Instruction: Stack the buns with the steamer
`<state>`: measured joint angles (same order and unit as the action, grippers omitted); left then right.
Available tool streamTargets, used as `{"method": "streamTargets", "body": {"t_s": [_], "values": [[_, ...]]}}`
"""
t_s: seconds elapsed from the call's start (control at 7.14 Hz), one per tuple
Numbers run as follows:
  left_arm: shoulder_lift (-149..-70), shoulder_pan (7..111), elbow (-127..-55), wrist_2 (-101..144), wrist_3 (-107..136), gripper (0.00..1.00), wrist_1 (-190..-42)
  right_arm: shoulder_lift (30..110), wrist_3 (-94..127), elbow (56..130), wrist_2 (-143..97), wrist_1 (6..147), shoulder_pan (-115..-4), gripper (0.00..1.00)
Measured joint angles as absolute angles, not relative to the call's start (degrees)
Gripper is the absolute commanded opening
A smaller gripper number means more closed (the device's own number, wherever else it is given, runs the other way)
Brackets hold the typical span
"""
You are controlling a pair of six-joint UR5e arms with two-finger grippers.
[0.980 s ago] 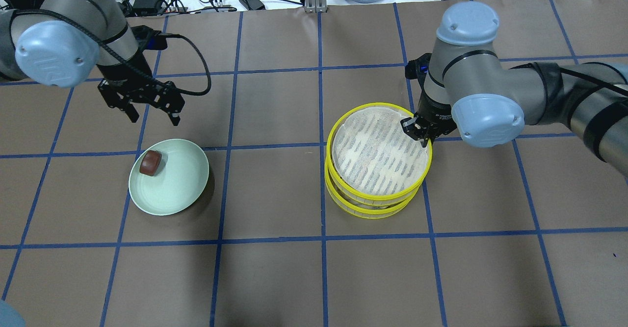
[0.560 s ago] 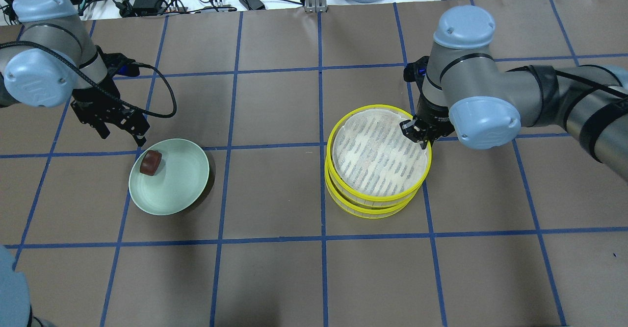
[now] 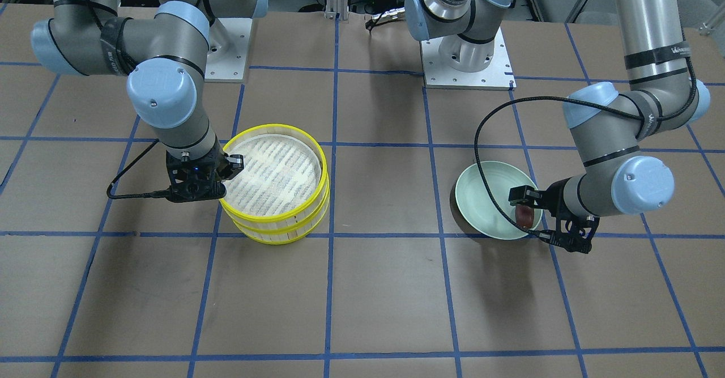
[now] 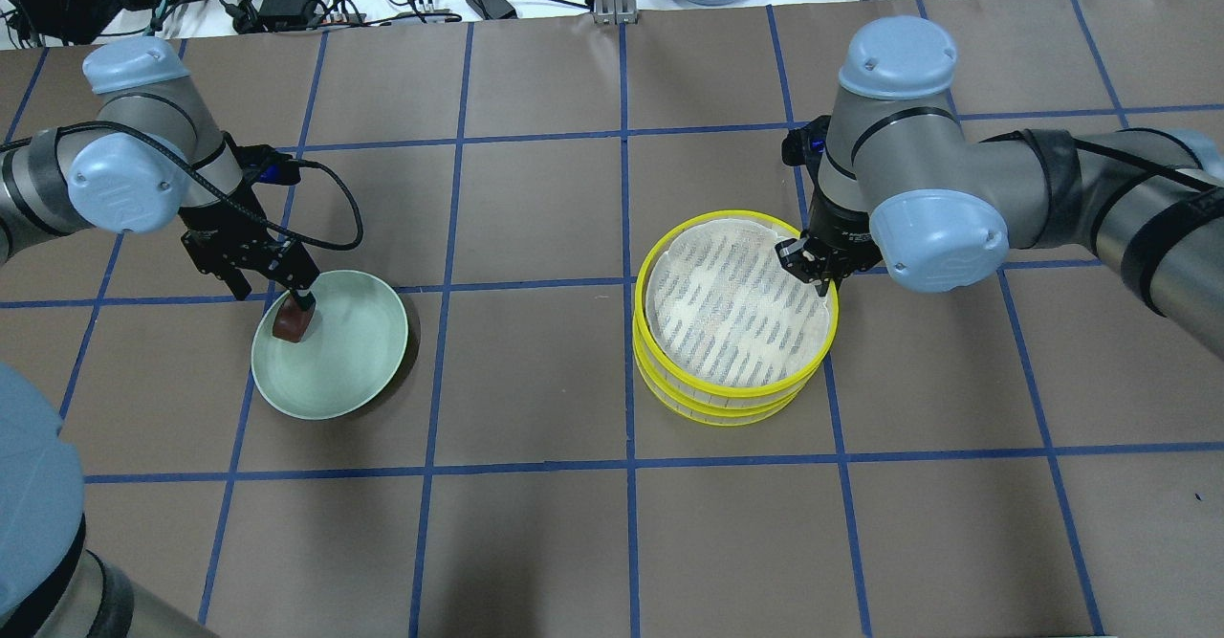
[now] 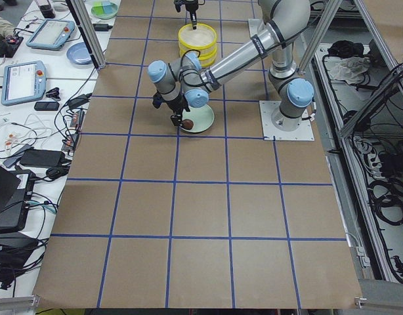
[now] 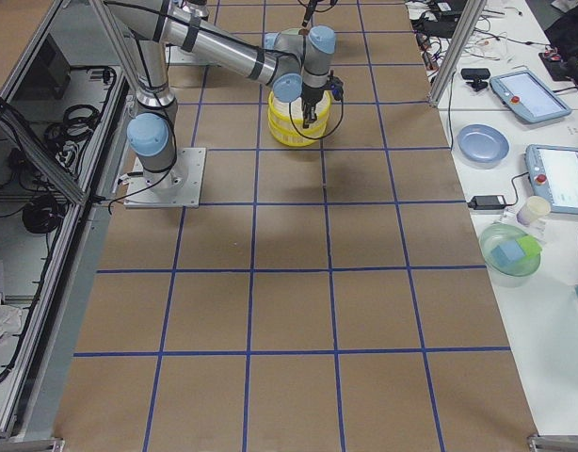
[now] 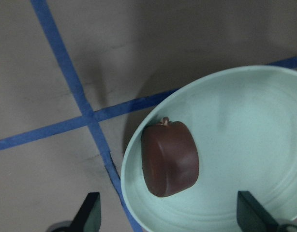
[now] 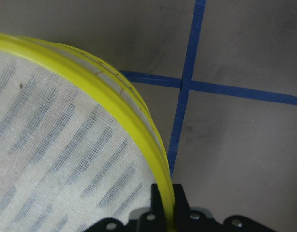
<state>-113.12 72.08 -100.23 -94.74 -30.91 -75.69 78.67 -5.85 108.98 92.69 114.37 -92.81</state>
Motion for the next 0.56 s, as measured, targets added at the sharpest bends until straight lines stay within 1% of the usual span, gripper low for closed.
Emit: {"method": "streamTargets", "body": {"t_s": [0.14, 0.28, 0.42, 0.56], "values": [[-113.8, 72.1, -100.3, -94.2, -29.8, 0.94, -75.7, 78.5, -5.9, 109.0, 92.7, 114.4, -92.9, 0.0], [-114.3, 72.1, -100.3, -94.1, -28.4, 0.76, -75.8, 78.4, -5.8, 109.0, 92.7, 114.3, -93.0, 0.0], [-114.6, 72.1, -100.3, -94.1, -27.7, 0.55, -76.0, 78.3, -5.8, 109.0, 92.8, 114.3, -93.0, 0.0], [-115.2, 72.1, -100.4, -94.0, -27.2, 0.24, -76.1, 78.2, -5.8, 109.0, 92.8, 114.4, -93.1, 0.27]]}}
